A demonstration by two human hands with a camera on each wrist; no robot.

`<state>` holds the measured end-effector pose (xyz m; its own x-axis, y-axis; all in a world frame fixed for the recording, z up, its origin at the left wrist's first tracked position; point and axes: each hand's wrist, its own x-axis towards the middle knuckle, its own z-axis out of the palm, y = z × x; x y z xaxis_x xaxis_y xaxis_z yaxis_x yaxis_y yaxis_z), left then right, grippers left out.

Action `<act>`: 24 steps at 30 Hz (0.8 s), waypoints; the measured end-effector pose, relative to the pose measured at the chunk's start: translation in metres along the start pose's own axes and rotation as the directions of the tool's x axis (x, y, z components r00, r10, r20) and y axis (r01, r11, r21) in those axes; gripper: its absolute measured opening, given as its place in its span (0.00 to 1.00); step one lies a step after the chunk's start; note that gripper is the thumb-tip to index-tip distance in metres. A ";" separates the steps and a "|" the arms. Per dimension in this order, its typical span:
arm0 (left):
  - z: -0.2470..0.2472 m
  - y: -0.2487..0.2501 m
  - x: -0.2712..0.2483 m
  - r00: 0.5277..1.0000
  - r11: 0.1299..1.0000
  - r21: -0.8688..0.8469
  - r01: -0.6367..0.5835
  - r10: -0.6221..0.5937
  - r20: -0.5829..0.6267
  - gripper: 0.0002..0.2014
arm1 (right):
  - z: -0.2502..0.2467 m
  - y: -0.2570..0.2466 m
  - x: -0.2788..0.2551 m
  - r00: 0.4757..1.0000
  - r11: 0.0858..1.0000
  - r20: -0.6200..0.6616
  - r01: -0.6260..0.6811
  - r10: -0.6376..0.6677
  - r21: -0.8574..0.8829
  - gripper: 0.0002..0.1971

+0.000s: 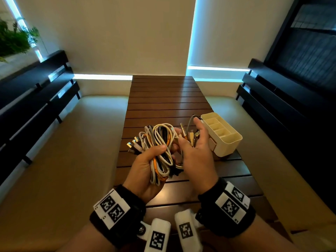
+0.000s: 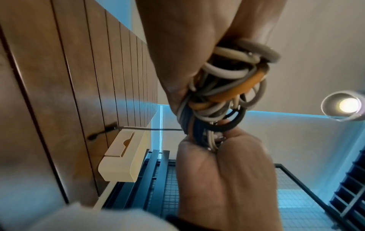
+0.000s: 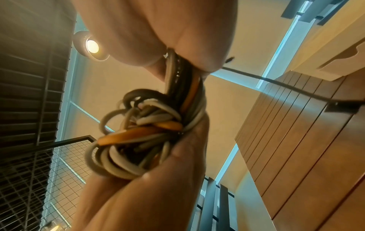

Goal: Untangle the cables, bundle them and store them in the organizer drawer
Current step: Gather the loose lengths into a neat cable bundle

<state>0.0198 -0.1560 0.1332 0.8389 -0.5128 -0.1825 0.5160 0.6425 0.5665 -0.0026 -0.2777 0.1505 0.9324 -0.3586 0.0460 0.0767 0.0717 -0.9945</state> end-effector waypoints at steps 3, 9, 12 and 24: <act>0.002 -0.001 -0.005 0.997 0.997 0.064 0.041 -0.045 0.062 0.16 | 0.000 0.000 -0.002 0.999 0.998 0.033 0.014 -0.012 -0.060 0.29; 0.001 0.000 -0.006 0.994 0.978 0.197 0.070 -0.084 0.066 0.22 | 0.004 -0.005 -0.010 0.988 0.999 0.143 -0.053 0.053 0.001 0.21; 0.004 -0.004 -0.004 0.997 0.976 0.211 0.043 -0.056 0.059 0.15 | 0.009 -0.012 -0.011 0.979 0.988 0.193 -0.088 0.062 0.128 0.24; -0.015 0.005 -0.008 0.998 0.872 0.488 0.041 -0.063 0.028 0.24 | 0.007 -0.007 0.003 0.882 0.942 0.437 -0.019 0.174 -0.336 0.55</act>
<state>0.0179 -0.1400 0.1259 0.7997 -0.5676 -0.1955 0.3999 0.2607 0.8787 0.0024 -0.2727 0.1587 0.9904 0.1033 -0.0915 -0.0646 -0.2388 -0.9689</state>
